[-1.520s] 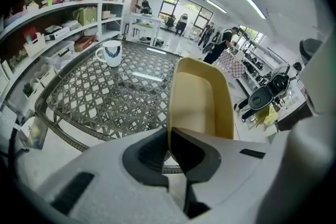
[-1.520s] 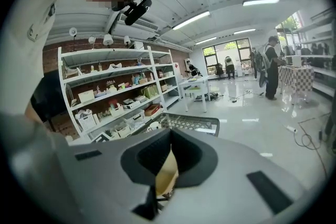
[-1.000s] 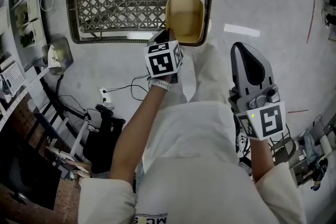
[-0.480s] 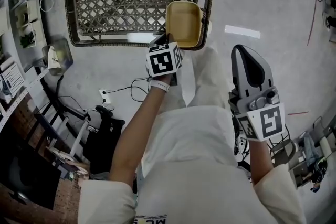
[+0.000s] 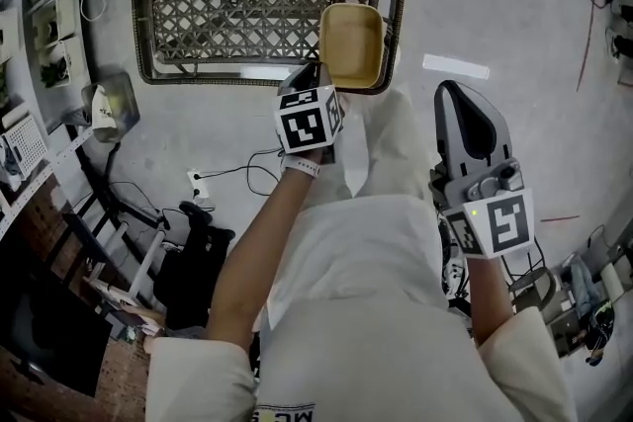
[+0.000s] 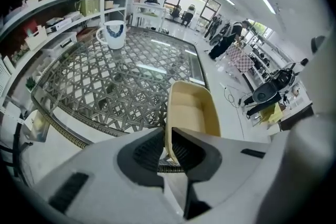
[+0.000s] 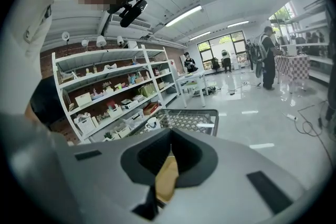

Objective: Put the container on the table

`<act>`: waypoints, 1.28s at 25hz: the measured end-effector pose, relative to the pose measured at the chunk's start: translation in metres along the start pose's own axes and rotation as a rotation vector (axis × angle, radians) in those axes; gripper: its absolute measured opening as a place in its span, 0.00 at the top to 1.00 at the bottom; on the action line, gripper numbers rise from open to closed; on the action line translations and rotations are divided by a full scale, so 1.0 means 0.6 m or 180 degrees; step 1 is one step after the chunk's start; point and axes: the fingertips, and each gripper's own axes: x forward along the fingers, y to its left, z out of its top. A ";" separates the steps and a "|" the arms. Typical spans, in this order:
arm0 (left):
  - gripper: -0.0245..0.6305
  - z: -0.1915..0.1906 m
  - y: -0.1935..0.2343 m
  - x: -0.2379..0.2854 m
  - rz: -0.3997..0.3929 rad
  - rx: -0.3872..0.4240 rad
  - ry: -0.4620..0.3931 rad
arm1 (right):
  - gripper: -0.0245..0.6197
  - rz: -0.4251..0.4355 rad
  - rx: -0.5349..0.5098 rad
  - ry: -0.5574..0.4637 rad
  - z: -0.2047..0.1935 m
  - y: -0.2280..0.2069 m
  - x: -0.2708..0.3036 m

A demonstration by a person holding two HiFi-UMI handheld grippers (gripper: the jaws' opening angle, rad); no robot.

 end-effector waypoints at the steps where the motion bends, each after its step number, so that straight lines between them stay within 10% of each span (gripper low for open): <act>1: 0.91 0.006 0.001 -0.008 0.0005 0.0003 -0.0051 | 0.93 -0.0005 -0.0025 -0.0012 0.002 0.003 -0.001; 21: 0.93 0.166 -0.081 -0.250 -0.0666 0.0396 -0.1228 | 0.93 0.0008 -0.0421 -0.0270 0.076 0.060 -0.012; 32: 0.93 0.249 -0.089 -0.408 -0.0593 0.0758 -0.2002 | 0.93 -0.0098 -0.0533 -0.0557 0.141 0.075 -0.040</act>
